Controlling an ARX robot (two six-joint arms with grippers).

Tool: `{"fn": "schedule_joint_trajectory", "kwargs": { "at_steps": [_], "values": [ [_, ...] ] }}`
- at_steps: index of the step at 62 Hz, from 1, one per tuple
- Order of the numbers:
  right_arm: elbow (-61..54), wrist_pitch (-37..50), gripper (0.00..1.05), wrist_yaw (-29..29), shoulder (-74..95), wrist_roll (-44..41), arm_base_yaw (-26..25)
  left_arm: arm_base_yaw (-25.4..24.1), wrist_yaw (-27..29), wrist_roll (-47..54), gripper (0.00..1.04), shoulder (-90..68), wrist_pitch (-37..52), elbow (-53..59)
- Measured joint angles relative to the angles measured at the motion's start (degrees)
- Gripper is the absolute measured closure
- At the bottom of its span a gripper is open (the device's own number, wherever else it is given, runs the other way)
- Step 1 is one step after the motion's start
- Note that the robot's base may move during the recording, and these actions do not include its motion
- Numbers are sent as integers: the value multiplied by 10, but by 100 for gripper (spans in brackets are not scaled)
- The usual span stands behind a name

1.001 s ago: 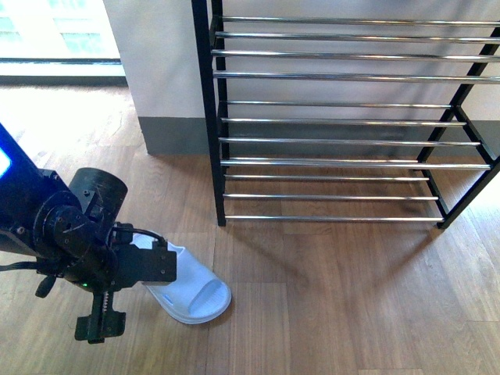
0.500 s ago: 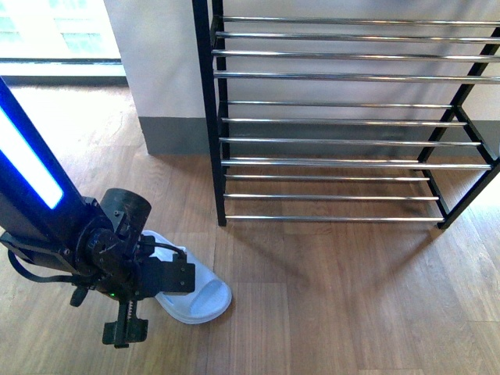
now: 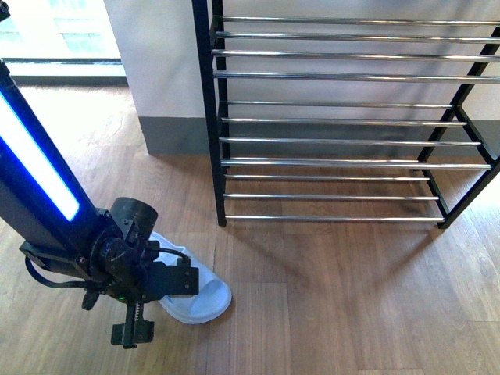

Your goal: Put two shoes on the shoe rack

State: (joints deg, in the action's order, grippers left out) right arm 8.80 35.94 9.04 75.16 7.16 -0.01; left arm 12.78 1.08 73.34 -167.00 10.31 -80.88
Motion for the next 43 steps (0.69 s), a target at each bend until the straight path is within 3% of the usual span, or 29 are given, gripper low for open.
{"fn": "schedule_joint_trajectory", "kwargs": {
  "at_steps": [6,43],
  "values": [
    [0,0,103,0,0,0,0,4,0,-9,10,-5,-2,-7],
    [0,0,103,0,0,0,0,17,17,-68,92,-4,9,-3]
  ]
}}
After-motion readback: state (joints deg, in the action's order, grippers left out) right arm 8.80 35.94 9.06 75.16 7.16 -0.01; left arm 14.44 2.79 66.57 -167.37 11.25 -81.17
